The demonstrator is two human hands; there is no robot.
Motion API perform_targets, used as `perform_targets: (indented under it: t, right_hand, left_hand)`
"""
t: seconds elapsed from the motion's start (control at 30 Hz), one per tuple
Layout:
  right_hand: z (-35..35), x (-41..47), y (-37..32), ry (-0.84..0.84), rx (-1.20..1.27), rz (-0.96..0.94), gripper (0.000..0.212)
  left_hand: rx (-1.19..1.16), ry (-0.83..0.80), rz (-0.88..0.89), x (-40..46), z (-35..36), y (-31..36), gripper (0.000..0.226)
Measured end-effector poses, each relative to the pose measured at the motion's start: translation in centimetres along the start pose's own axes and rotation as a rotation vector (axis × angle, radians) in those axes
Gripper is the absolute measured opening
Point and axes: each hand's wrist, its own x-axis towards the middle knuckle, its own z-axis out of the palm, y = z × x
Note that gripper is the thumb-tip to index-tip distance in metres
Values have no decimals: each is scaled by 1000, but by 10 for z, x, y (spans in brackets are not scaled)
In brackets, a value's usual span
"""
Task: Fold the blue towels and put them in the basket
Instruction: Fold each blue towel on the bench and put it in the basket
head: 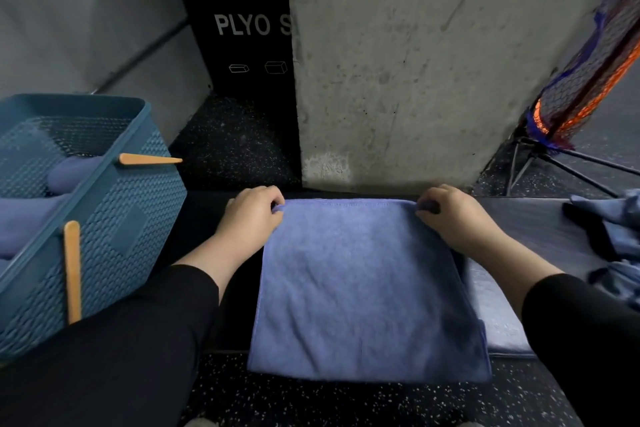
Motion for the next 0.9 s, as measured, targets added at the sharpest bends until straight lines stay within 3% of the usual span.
perform_targets:
  t: [0.17,0.27,0.3,0.43,0.53,0.6,0.77,0.9]
  right_hand:
    - [0,-1,-3,-33,34,60,29]
    - [0,0,-3,-93,36,110,29]
    - [0,0,-3,-107,37,125,25]
    - [-7,0,-10,-70,118,160,8]
    - [-13,-4,-15,70,401,187,9]
    - [-20,-9,-19,82,580,179,18]
    - [-54,-34,-34,42,670,75,39]
    - [-85,-56,-44,61,670,45,11]
  left_hand:
    - [66,-92,18,4,2,6,39]
    - [79,-119,-3,2,2,7,20]
    - [28,-116,-25,2,1,6,10]
    - [-316,-64,-175,2,-5,10,13]
    - [-664,-61,-241,-2,-17,15,2]
    - [-850,-51,-246,-7,-27,20,9]
    - [-972,-52,-166,-31,-56,31,7]
    - [-1031,-11,-105,-60,-86,39,5]
